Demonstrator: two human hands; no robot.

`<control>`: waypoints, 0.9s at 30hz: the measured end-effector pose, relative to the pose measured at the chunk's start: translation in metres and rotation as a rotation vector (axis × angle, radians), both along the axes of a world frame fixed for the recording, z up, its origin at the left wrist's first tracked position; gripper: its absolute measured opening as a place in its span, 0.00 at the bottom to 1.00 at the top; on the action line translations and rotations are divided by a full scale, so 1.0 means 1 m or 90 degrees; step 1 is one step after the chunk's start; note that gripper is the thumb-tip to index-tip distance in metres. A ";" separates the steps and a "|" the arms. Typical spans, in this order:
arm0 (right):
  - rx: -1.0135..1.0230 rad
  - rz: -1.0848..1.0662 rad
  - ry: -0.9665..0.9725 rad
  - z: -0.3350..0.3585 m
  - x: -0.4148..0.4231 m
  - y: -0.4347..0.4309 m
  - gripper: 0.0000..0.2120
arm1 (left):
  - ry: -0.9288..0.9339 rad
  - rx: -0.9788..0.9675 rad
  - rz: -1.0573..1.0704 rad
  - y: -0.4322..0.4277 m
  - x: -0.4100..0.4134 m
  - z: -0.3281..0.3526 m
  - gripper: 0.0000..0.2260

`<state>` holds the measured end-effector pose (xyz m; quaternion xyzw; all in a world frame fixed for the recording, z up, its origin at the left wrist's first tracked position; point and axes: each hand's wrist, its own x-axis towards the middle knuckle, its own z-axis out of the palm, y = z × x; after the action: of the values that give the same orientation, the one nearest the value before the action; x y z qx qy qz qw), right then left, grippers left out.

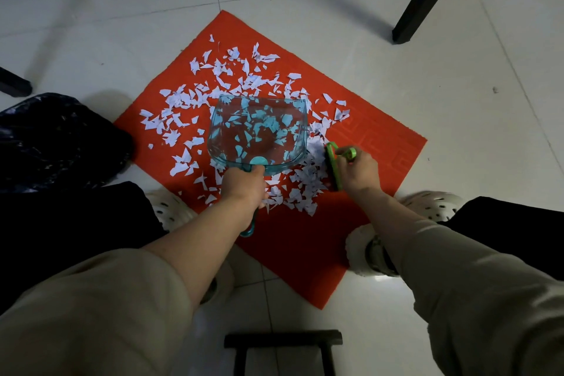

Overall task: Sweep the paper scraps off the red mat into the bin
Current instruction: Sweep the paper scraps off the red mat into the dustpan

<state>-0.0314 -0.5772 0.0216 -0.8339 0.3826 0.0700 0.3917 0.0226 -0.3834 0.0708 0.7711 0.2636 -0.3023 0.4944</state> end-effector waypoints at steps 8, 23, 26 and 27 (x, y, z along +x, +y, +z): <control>-0.019 -0.049 -0.031 0.039 -0.014 -0.004 0.11 | -0.008 -0.049 -0.006 0.009 0.000 0.034 0.10; -0.080 0.148 -0.060 0.198 -0.022 0.023 0.11 | -0.079 -0.143 -0.060 0.064 -0.022 0.146 0.07; -0.084 0.241 -0.040 0.223 -0.005 0.027 0.11 | -0.099 -0.136 -0.065 0.070 -0.016 0.164 0.07; -0.081 0.271 -0.034 0.229 0.000 0.027 0.12 | -0.102 -0.127 -0.069 0.071 -0.014 0.171 0.07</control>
<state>-0.0311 -0.5503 0.2503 -0.9204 0.1910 0.1045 0.3249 0.0083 -0.3124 0.2413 0.7532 0.1495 -0.2906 0.5709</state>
